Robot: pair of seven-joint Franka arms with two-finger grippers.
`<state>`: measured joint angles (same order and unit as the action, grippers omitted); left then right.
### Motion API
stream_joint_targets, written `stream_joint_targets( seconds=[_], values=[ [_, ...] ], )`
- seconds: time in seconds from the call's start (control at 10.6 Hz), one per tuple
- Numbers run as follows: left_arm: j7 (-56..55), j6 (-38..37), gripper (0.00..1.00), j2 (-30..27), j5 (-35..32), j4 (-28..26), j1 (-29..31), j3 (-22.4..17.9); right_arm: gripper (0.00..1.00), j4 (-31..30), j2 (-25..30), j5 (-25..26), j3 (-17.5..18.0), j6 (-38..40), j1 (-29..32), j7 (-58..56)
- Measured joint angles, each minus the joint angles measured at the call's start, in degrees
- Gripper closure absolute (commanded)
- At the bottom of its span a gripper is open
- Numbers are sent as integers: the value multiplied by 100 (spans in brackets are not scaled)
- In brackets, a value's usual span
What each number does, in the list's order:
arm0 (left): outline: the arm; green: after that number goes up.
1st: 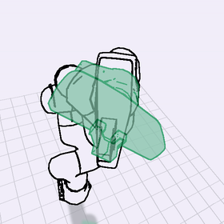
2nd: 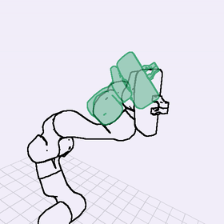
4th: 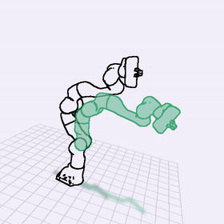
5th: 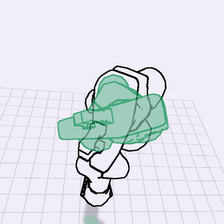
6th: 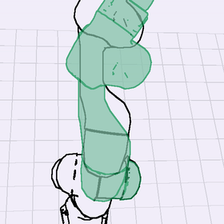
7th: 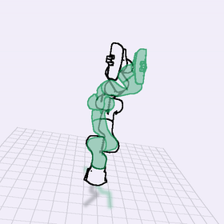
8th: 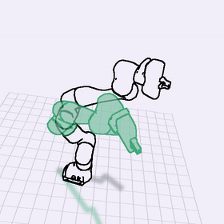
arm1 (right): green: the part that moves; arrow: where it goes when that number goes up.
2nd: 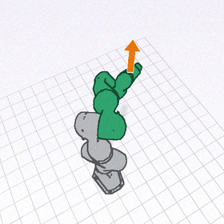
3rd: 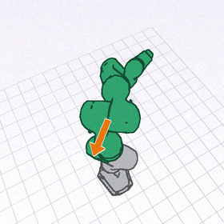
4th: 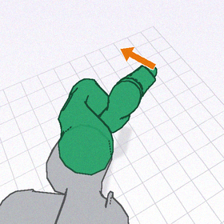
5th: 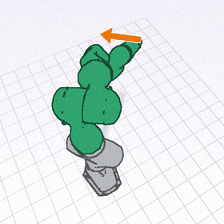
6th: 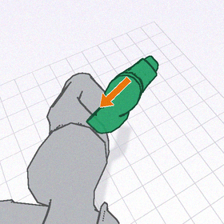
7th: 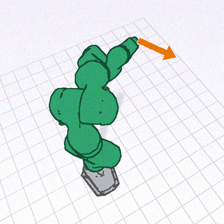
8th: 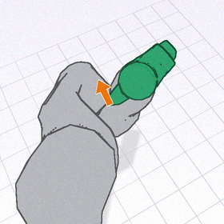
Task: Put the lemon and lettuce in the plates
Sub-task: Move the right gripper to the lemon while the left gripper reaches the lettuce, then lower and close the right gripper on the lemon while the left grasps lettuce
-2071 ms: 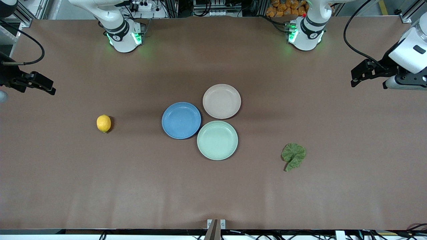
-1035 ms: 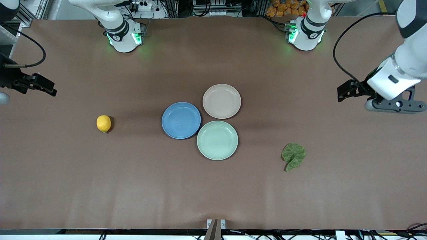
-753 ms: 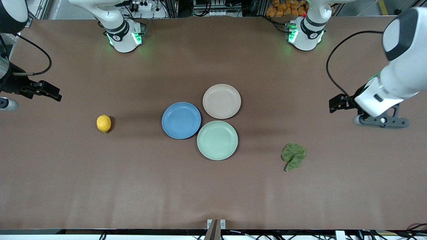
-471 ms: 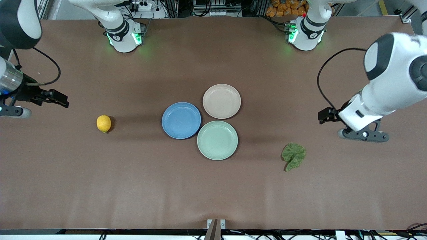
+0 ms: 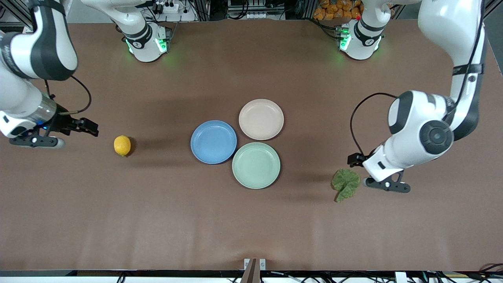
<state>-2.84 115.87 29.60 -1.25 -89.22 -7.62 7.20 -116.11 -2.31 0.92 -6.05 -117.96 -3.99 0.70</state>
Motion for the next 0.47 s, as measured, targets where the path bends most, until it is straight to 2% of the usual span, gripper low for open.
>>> stream_joint_targets(
  seconds=[0.47],
  values=[
    [107, 573, 0, 748, -490, 17, -335, 5, 0, -1027, -268, 0, -5, -1360, 29, -21]
  ],
)
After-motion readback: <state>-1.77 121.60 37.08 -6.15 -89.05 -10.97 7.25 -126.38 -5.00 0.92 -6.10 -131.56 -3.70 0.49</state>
